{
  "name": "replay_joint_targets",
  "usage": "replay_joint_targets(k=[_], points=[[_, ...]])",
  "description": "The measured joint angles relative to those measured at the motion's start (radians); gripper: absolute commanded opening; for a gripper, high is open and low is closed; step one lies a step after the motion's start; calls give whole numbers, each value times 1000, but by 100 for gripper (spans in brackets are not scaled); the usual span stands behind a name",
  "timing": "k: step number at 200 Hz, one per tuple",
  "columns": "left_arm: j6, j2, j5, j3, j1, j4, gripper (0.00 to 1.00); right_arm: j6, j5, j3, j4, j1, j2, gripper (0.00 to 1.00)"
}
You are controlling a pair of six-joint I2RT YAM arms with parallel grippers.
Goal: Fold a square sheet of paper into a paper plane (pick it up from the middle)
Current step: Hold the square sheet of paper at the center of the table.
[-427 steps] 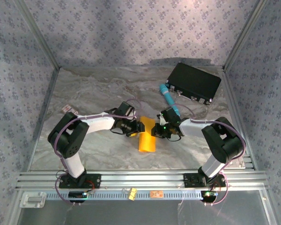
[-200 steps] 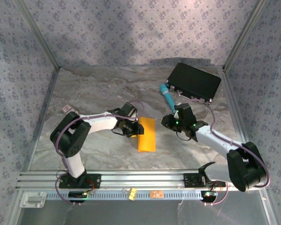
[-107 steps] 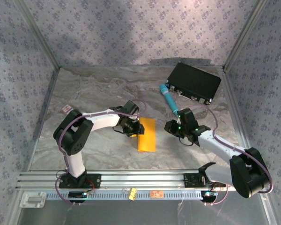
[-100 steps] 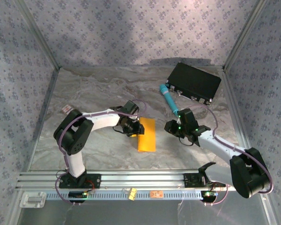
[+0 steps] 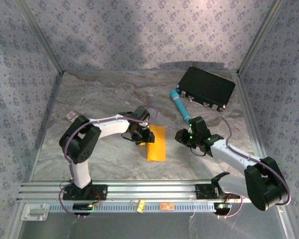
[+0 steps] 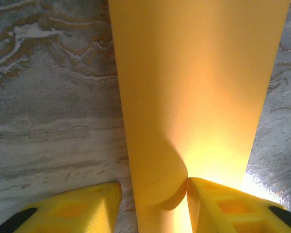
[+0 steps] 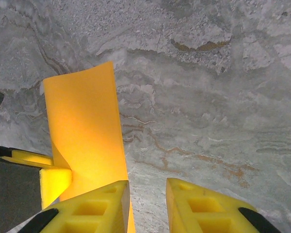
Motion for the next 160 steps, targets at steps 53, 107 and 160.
replay_joint_targets(k=[53,107,160], points=[[4,5,-10,8,-3,-10,44,0,3,0,0,11,0,28],[8,6,-10,11,-3,-12,45,0,2,0,0,20,0,28],[12,6,-14,12,-7,-13,46,0,2,0,0,22,1,28]])
